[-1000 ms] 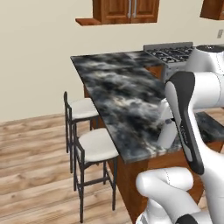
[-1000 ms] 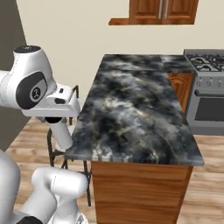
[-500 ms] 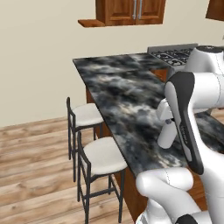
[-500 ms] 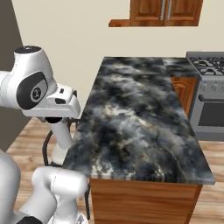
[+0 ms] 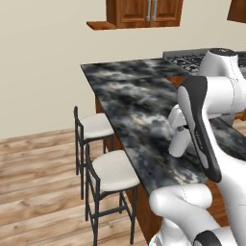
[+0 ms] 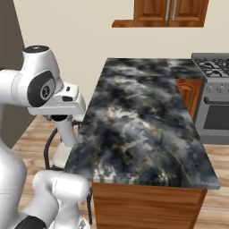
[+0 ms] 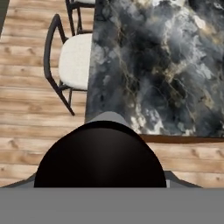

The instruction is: Move the drinks to the dining counter.

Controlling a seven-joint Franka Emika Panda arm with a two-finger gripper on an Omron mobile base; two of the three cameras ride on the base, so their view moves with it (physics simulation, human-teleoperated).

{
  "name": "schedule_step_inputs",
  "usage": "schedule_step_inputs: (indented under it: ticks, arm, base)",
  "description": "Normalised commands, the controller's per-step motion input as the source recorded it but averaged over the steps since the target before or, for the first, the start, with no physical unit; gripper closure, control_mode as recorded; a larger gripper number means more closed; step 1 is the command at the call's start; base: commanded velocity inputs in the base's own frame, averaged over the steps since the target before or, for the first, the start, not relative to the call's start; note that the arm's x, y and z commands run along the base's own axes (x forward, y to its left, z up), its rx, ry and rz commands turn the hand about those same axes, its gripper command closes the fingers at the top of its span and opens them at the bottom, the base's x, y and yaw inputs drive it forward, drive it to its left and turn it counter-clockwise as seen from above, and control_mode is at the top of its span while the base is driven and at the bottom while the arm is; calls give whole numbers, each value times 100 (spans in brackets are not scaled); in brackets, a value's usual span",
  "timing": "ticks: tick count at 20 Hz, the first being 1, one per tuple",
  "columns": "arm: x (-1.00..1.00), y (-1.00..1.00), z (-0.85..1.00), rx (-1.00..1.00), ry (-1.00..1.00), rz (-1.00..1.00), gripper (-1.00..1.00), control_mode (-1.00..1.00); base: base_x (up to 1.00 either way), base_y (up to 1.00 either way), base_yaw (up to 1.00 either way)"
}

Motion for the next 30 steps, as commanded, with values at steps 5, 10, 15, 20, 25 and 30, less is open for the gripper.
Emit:
schedule_step_inputs:
  ticks: [5,10,15,20,25,30]
  arm:
    - [100,2,-5,0,2,6,100,-100]
    - [95,2,-16,0,4,3,100,-100]
    - [83,19,-20,0,2,0,100,-100]
    - [67,9,-30,0,4,0,100,-100]
    - [45,0,-31,0,5,0,100,-100]
    - [42,0,-37,0,3,0,100,-100]
  base:
    - [0,0,0]
    - [0,0,0]
    - [0,0,0]
    - [0,0,0]
    - [0,0,0]
    - [0,0,0]
